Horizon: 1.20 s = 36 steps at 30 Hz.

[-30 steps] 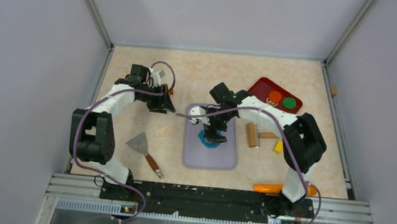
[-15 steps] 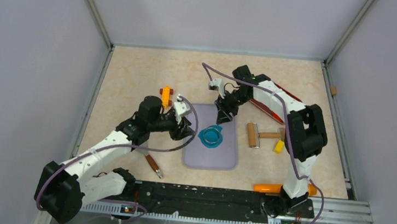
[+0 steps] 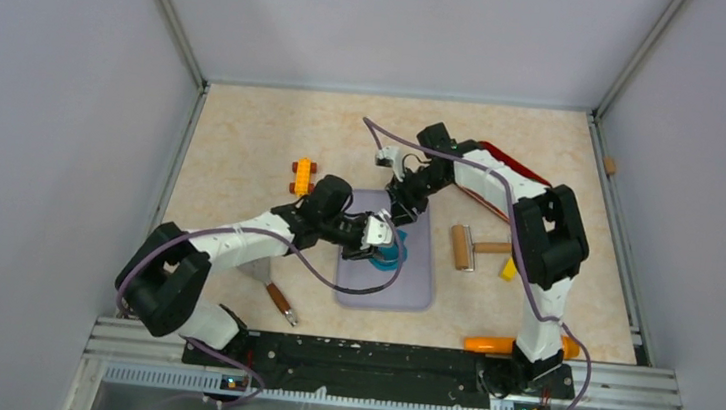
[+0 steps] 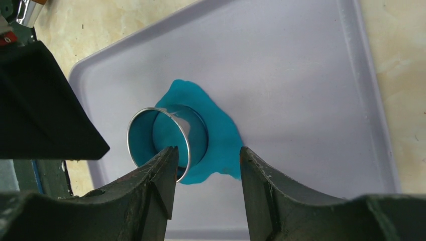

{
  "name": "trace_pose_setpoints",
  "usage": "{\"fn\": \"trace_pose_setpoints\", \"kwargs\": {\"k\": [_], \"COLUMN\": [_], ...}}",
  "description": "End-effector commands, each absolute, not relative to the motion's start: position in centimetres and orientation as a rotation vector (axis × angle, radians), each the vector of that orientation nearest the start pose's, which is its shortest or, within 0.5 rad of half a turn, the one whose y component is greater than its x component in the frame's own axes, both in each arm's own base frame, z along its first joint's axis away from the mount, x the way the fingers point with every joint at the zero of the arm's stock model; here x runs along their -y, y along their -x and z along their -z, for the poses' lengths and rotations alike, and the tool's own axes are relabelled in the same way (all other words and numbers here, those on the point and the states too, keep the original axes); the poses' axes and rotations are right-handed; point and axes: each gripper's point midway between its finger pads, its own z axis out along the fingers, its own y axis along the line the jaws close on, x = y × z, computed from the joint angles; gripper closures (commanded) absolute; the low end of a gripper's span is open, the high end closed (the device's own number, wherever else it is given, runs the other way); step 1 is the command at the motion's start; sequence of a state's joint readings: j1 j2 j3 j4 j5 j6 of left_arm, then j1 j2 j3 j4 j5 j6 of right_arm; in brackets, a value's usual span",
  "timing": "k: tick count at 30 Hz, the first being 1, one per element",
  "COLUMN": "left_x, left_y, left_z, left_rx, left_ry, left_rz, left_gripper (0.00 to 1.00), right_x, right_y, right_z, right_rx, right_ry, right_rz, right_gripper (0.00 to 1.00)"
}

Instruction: Roll out the dumpling wrappers from the dough

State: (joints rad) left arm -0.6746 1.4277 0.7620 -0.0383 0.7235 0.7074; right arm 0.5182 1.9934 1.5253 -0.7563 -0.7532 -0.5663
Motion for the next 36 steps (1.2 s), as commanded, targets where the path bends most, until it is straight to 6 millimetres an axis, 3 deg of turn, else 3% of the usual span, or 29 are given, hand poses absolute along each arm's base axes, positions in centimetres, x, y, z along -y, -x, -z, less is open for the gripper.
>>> {"fn": "trace_pose_setpoints", "kwargs": {"k": [1, 13, 21, 30, 36], "left_x": [31.8, 31.6, 31.5, 31.6, 31.4], "left_y": [-22.4, -21.3, -22.0, -22.2, -22.2], "left_z": [-11.5, -8.5, -7.3, -6.6, -6.0], "left_rx": [-1.283, -1.377, -1.425, -1.448, -1.471], "left_ry": [-1.722, -1.828, -1.834, -1.844, -1.854], "left_rz": [0.811, 0.884, 0.845, 0.837, 0.834], "left_gripper": [0.65, 0.63, 0.82, 0.84, 0.93], "right_x": [-30.5, -31.4, -31.3, -30.9, -30.8], "right_y": [-30.4, -28.3, -28.4, -27.7, -27.3], "right_z": [-7.9, -6.3, -5.7, -4.9, -4.4], "right_rx": [-2.041, -2.025, -2.027, -2.028, -2.03], "right_ry": [1.582, 1.661, 1.682, 1.727, 1.75], "right_rz": [-1.017, -1.023, -0.994, -0.98, -0.973], "right_gripper": [0.51, 0.5, 0.54, 0.59, 0.72]}}
